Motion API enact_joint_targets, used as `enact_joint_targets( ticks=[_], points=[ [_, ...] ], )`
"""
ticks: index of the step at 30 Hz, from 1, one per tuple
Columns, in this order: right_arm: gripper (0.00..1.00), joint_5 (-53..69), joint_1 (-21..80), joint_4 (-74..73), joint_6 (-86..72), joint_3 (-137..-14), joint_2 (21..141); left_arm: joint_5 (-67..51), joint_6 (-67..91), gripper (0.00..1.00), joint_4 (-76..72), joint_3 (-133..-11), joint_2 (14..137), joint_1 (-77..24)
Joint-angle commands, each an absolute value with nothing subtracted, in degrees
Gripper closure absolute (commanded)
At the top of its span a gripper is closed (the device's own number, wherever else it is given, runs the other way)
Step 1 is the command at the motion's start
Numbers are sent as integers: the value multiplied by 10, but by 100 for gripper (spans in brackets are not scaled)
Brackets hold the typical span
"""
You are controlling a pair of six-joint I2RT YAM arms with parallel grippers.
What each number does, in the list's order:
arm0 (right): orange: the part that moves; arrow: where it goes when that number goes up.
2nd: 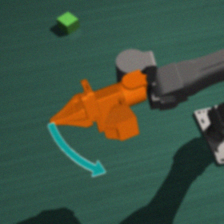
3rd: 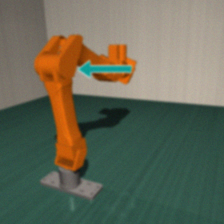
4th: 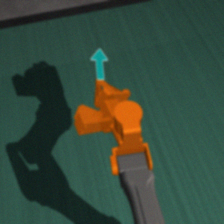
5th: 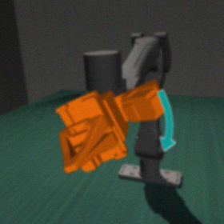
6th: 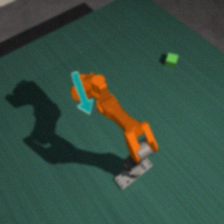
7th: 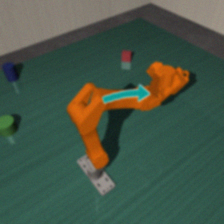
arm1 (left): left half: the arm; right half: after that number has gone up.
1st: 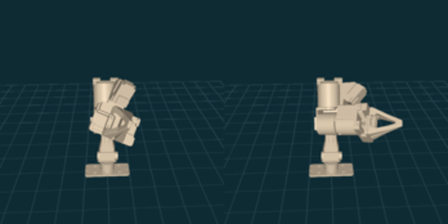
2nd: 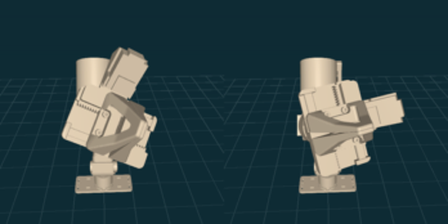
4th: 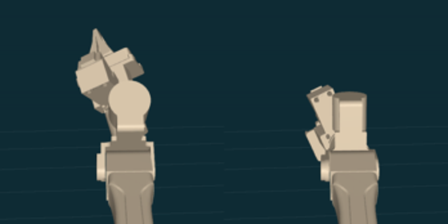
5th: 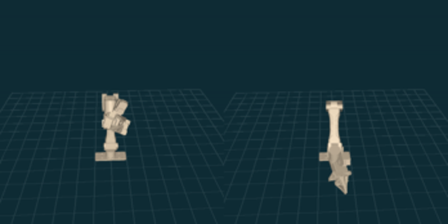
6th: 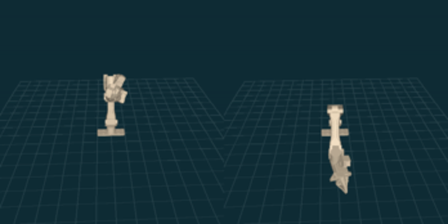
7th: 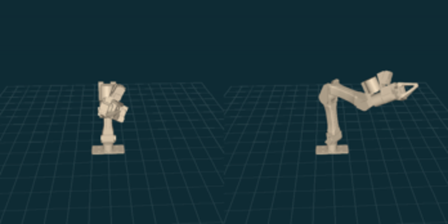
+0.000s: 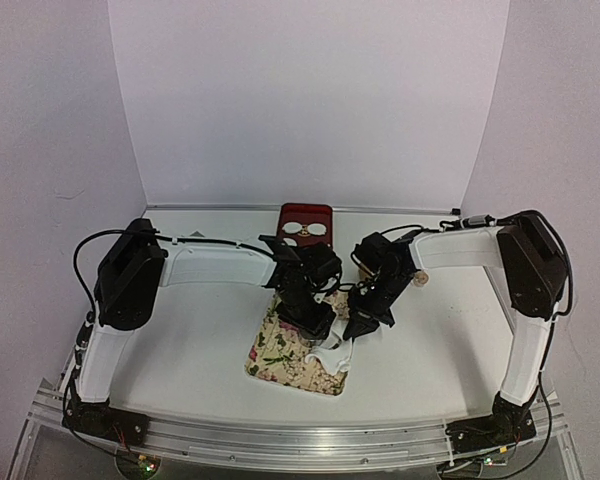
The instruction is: Roll out the dumpling wrappers from the dough
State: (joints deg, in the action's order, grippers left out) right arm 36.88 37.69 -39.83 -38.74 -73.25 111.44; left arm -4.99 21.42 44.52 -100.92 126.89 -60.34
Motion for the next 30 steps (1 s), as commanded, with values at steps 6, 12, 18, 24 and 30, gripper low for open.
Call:
enact_joint_targets(
  ticks=[6,12,18,24,30],
  points=[
    [100,369,379,-407,-379,-751,1121,-36,211,36,460,-1023,1266,-614],
    [100,369,379,-407,-381,-749,1121,-40,213,36,459,-1019,1266,-616],
    [100,367,379,-407,-382,-745,1117,-41,214,38,460,-1011,1263,-619],
    [100,367,379,-408,-385,-740,1111,-39,218,44,462,-1000,1266,-620],
    [100,376,379,-409,-390,-720,1091,-35,221,46,466,-992,1270,-621]
  ],
)
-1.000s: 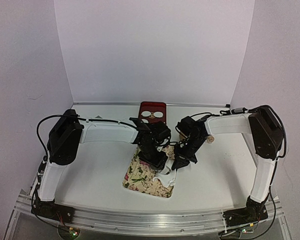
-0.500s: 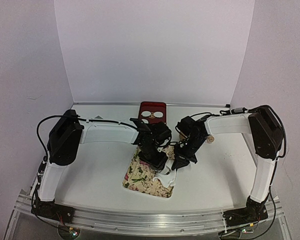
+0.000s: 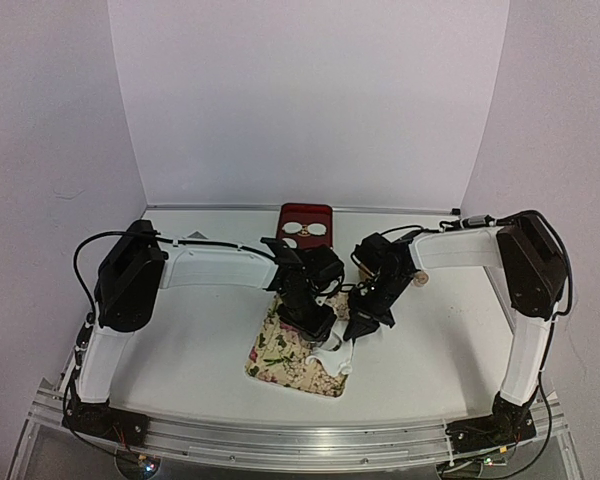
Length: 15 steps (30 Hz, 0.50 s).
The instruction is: Roll out the dumpling wrappers from the dough
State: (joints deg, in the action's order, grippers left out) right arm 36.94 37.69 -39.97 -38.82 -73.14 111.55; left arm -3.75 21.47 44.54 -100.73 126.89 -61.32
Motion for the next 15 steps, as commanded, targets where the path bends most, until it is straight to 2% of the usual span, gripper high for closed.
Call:
enact_joint_targets(
  ticks=[1,15],
  points=[
    [100,378,379,-410,-391,-714,1087,-34,221,46,467,-991,1270,-621],
    [100,463,404,-430,-374,-647,1004,-16,232,47,469,-981,1275,-621]
  ],
)
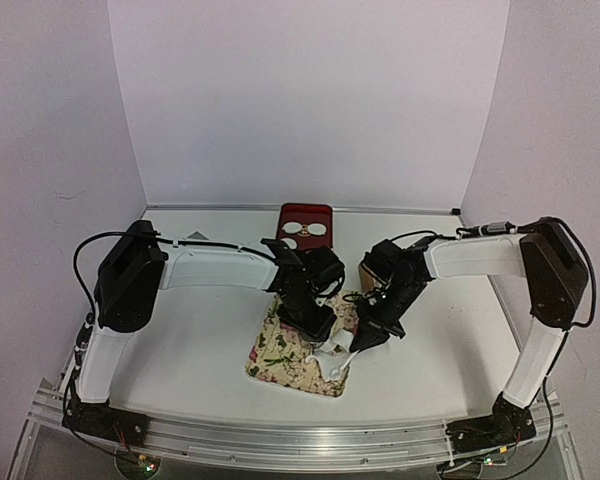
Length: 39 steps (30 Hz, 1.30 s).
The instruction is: Roll out the dumpling wrappers from the dough
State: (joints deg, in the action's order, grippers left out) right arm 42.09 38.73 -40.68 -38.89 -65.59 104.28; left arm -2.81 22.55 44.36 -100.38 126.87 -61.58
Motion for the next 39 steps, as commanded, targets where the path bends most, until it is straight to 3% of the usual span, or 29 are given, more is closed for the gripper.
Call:
enact_joint_targets(
  ticks=[1,15,19,23,31,39],
  points=[
    [100,469,410,-434,-373,-646,1000,-16,232,47,468,-981,1275,-621],
    [100,494,446,-495,-364,-636,925,-10,232,47,473,-993,1284,-621],
    [100,451,446,-528,-366,-658,904,-9,232,46,475,-1001,1287,-621],
    [100,337,440,-580,-376,-718,887,-14,236,38,472,-1011,1279,-621],
    [100,188,393,-640,-356,-830,912,-7,252,10,465,-1040,1243,-621],
    [100,147,371,-639,-304,-969,1040,45,278,1,431,-995,1165,-621]
  ],
)
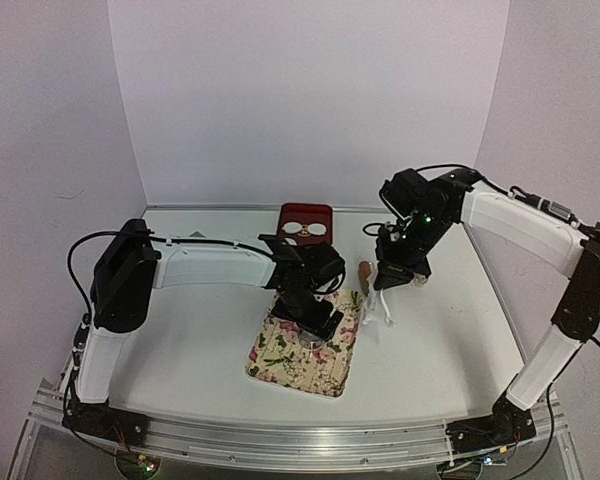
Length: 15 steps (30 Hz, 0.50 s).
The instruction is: Roll out the dumpling wrappers from the dough
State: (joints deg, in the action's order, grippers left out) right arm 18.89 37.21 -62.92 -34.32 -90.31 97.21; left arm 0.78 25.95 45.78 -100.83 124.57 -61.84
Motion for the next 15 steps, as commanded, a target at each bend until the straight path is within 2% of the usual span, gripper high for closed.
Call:
enact_joint_targets(
  ticks=[1,10,13,15],
  points=[
    [100,148,371,-639,-297,-989,1062,47,282,1,428,-986,1155,-620],
    [97,201,372,-637,-261,-1133,1240,60,346,0,399,-886,1062,-585],
    [79,220,374,-635,-256,-1175,1280,38,364,1,376,-849,1034,-559],
    [62,239,375,-633,-252,-1197,1293,25,373,1,363,-831,1021,-544]
  ],
)
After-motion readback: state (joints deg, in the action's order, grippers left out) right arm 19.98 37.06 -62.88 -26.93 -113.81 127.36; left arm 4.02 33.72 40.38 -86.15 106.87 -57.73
